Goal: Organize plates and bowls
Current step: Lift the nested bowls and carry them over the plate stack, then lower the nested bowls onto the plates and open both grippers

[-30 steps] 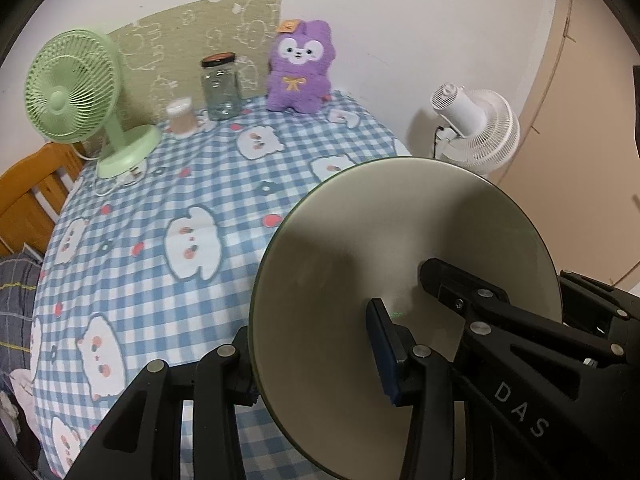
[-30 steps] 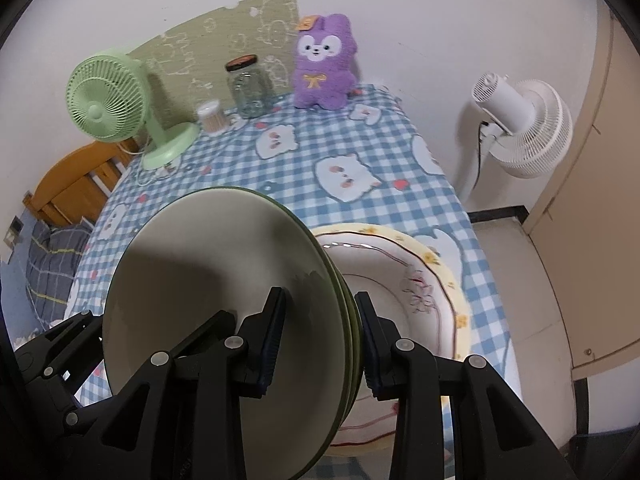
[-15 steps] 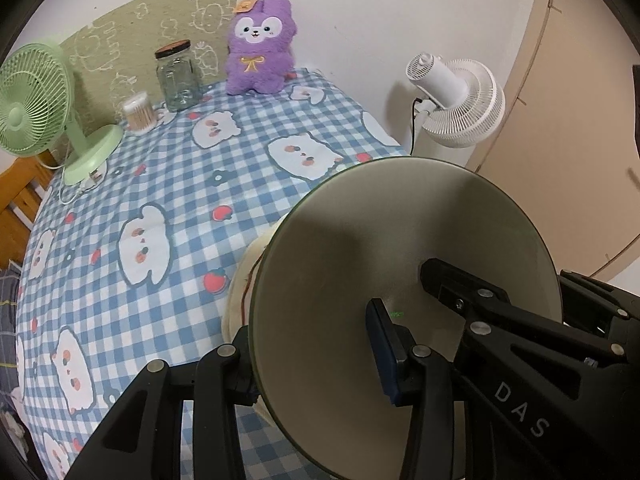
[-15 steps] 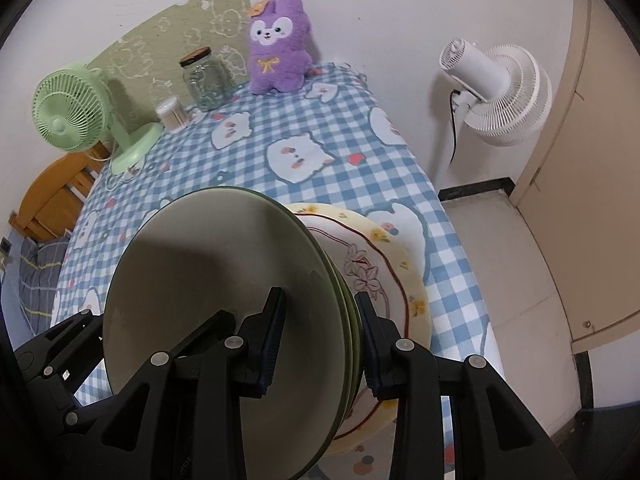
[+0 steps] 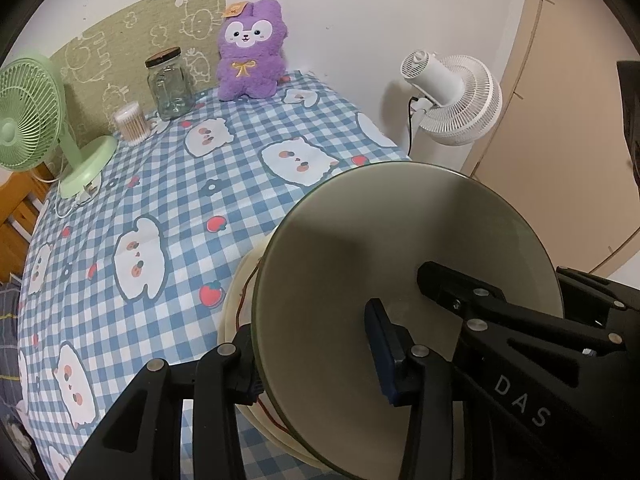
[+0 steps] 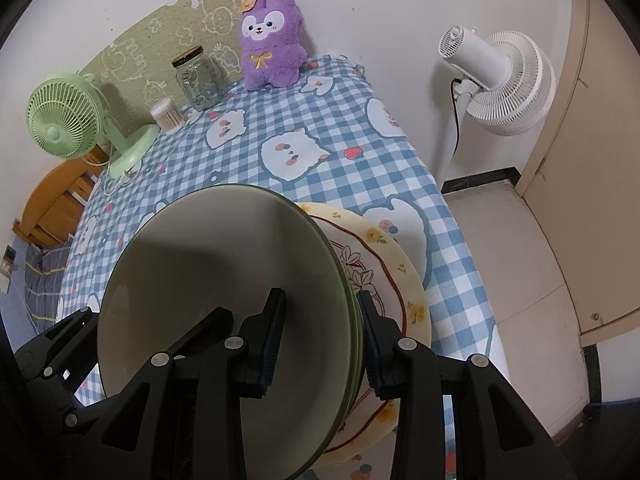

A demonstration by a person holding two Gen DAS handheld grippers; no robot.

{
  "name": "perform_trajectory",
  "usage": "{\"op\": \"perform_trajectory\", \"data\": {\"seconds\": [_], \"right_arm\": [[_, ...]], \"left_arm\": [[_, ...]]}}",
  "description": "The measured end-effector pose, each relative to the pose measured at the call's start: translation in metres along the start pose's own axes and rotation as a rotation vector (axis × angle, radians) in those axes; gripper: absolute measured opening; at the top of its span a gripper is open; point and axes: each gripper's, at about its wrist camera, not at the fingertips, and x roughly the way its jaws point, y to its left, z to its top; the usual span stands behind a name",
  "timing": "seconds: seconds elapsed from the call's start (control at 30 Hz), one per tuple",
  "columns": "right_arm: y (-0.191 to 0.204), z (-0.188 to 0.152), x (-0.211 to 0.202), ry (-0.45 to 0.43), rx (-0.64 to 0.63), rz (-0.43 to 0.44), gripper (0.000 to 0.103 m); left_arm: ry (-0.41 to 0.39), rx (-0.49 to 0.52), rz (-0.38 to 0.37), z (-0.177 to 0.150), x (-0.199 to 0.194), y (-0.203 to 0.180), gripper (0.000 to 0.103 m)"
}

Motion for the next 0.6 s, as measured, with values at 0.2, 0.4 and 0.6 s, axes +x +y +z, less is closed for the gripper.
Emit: {"op": "perform_trajectory", "data": {"seconds": [0.2, 0.4, 0.6], "right_arm": [[0.003, 0.001, -0.008, -0.065, -0.039, -0.049, 0.040], [0.011, 0.003, -0.028, -0.153, -0.067, -0.040, 0.069], [0.021, 0.002, -0.049, -0.217, -0.091, -0.071, 0.077]], "left_arm": [[-0.044, 0.000, 0.022, 0.000, -0.009, 0.002, 0.060], [-0.091, -0.001, 0.026, 0.002, -0.024, 0.004, 0.079], [-0.147, 0.003, 0.052, 0.000, -0.043, 0.005, 0.089]]}}
